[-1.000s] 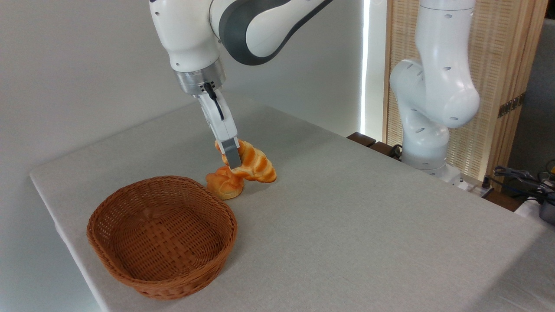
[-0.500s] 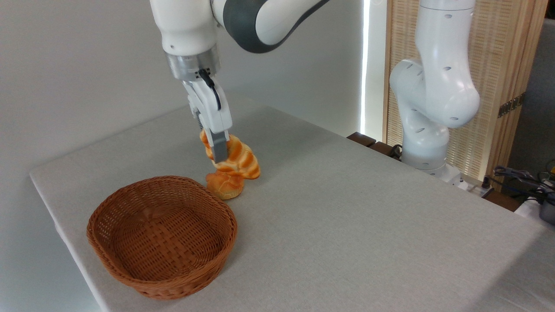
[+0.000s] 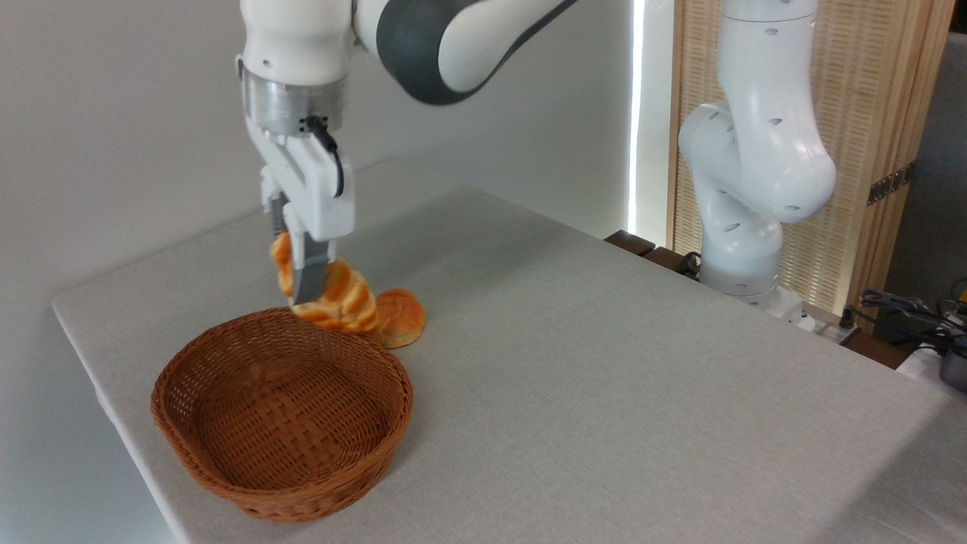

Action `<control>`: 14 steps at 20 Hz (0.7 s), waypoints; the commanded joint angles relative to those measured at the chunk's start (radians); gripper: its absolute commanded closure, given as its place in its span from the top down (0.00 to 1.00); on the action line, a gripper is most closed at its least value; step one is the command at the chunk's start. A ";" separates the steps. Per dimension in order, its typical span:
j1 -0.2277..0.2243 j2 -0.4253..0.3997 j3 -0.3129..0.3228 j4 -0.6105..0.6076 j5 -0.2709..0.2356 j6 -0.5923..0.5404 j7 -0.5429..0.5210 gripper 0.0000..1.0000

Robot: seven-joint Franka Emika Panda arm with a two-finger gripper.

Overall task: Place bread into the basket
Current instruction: 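Lift the bread roll and swing it over the wicker basket, then open the gripper to drop the roll into the basket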

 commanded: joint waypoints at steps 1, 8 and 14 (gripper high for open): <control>0.000 0.058 0.016 0.064 -0.027 0.019 -0.028 1.00; 0.000 0.082 0.019 0.071 -0.030 0.063 -0.036 1.00; -0.001 0.069 0.018 0.084 -0.023 0.045 -0.093 1.00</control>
